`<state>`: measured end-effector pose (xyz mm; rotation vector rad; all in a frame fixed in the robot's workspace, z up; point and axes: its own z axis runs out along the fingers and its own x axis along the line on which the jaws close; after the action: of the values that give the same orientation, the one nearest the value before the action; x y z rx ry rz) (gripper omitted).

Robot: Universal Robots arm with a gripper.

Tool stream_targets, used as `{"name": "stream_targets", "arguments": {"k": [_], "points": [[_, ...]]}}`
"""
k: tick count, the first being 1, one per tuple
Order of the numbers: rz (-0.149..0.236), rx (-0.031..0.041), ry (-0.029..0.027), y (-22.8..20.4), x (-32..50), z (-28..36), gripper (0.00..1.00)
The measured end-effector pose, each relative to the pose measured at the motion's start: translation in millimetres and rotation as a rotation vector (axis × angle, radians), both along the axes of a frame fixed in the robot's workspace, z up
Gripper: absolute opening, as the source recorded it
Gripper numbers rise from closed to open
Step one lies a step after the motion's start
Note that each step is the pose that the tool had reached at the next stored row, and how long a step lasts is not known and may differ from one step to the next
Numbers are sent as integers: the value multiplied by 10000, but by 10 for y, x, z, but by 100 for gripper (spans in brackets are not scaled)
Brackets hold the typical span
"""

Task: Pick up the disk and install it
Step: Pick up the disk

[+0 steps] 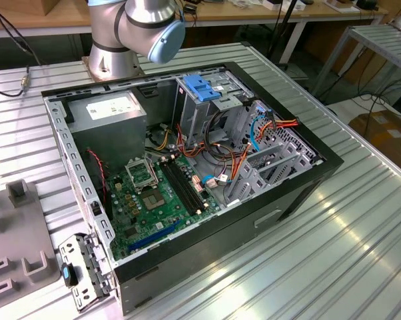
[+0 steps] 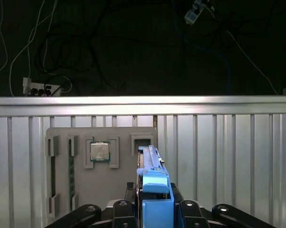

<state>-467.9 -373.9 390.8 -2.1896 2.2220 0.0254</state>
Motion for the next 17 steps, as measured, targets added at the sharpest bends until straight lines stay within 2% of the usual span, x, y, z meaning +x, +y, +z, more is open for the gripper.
{"name": "stream_targets", "arguments": {"k": [6,10,17], "points": [[0,0,0,0,0,98,37],[0,1,0,0,0,226,37],[0,5,1,0,0,350,37]]}}
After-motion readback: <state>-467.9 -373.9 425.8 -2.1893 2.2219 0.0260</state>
